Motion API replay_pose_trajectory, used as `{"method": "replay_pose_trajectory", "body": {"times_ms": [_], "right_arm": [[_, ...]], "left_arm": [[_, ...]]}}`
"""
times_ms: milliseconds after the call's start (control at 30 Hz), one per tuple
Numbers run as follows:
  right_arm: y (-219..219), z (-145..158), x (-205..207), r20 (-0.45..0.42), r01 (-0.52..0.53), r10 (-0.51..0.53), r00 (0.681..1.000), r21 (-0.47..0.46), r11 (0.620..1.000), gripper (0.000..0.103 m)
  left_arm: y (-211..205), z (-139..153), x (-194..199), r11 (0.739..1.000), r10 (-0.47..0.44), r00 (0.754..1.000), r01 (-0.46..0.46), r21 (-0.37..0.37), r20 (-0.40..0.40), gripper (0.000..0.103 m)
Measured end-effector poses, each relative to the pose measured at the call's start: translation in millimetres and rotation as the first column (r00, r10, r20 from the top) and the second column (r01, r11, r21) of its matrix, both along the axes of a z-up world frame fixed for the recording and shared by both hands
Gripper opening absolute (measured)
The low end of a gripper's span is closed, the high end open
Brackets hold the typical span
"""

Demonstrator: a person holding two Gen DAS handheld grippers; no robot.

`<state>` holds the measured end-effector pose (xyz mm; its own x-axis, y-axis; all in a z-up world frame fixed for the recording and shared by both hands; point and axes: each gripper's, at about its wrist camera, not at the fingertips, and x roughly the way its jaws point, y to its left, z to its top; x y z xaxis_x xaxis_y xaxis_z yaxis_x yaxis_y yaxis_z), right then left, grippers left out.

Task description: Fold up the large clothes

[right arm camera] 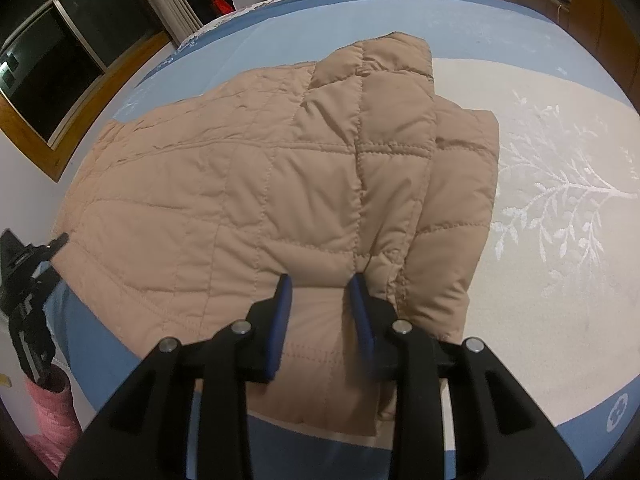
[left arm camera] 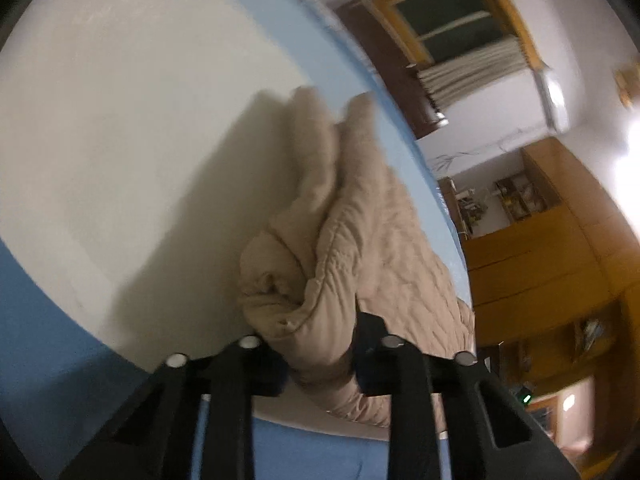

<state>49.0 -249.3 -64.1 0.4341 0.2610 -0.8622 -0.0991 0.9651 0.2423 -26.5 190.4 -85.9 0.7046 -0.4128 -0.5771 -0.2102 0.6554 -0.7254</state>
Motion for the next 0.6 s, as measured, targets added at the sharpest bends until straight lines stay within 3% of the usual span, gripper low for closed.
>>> {"method": "replay_pose_trajectory", "body": {"times_ms": [100,200,300,433,600], "right_arm": [[1.1,0.4,1.7,-0.008,0.002,-0.002,1.000,-0.006,1.000,0.031],[3.3,-0.3,2.7,-0.004,0.004,-0.004,1.000,-0.015,1.000,0.031],[5.3,-0.6,3.5,-0.010,0.008,-0.008,1.000,-0.019,1.000,0.031],[6.5,5.6,9.3,-0.047,0.018,-0.019,0.999,-0.010,1.000,0.032],[6.0,32.4,6.1,-0.030,0.012,-0.011,0.999,0.019,1.000,0.039]], "left_arm": [[-19.1,25.3,-9.3,0.991,-0.026,0.998,0.019,0.129,0.060,0.018],[-30.8,23.5,-8.0,0.972,-0.040,0.999,0.030,0.234,0.036,0.018],[-32.7,11.1,-2.7,0.971,-0.039,0.999,0.042,0.234,-0.017,0.018],[-37.8,32.5,-6.6,0.968,-0.066,0.996,0.050,0.247,0.056,0.018],[-69.3,76.9,-3.4,0.940,-0.175,0.973,0.119,0.320,0.151,0.018]]}}
